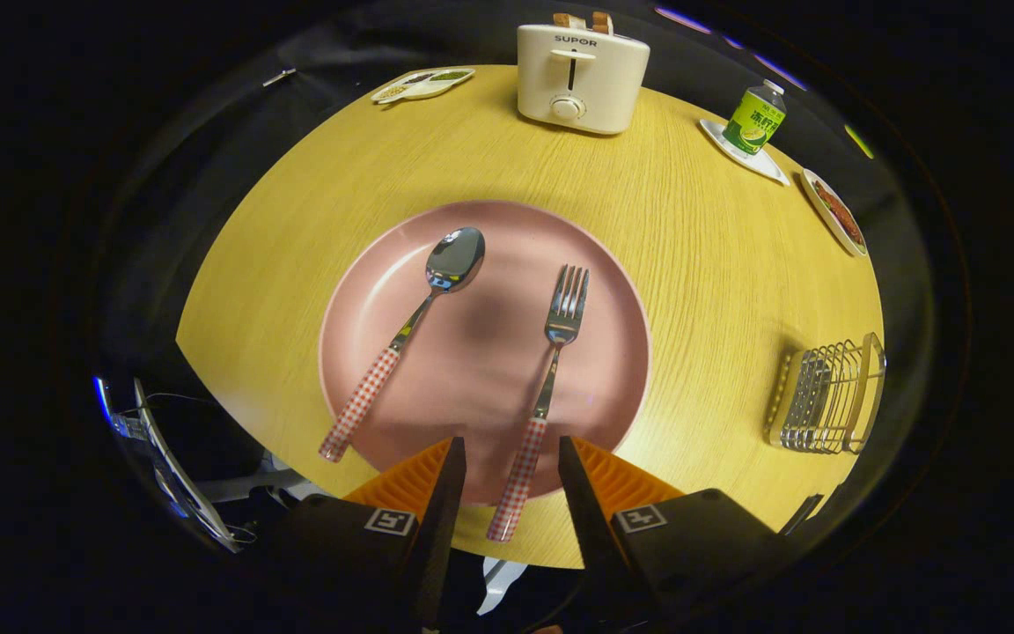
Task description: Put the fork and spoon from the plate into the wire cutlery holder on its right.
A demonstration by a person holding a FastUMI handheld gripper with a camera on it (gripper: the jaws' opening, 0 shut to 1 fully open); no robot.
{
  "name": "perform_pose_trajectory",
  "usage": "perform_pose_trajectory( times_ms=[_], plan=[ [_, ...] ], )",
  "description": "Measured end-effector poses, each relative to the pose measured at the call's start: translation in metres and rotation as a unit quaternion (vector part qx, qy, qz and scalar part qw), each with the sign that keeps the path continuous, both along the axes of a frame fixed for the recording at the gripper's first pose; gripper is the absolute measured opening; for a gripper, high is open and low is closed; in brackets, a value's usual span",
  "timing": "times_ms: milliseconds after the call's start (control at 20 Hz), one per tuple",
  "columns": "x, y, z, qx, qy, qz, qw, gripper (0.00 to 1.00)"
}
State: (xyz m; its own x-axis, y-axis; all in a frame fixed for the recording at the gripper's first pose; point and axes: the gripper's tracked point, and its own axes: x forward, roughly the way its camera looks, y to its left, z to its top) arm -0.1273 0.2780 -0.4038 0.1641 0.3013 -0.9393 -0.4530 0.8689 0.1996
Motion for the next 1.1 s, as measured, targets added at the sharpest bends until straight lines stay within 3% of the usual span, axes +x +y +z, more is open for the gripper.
perform_pose_trajectory(
  times_ms=[100,150,400,700,1100],
  plan=[
    [-0.002,0.000,-0.007,-0.005,0.012,-0.014,1.000,0.49],
    [-0.001,0.000,-0.010,-0.009,0.017,-0.018,1.000,0.48],
    [0.003,-0.003,-0.015,-0.015,0.043,-0.032,0.998,0.14],
    [0.008,-0.005,0.008,0.036,0.045,-0.042,0.997,0.12],
    [0.008,-0.050,0.077,0.079,-0.019,0.002,0.997,0.12]
  ],
)
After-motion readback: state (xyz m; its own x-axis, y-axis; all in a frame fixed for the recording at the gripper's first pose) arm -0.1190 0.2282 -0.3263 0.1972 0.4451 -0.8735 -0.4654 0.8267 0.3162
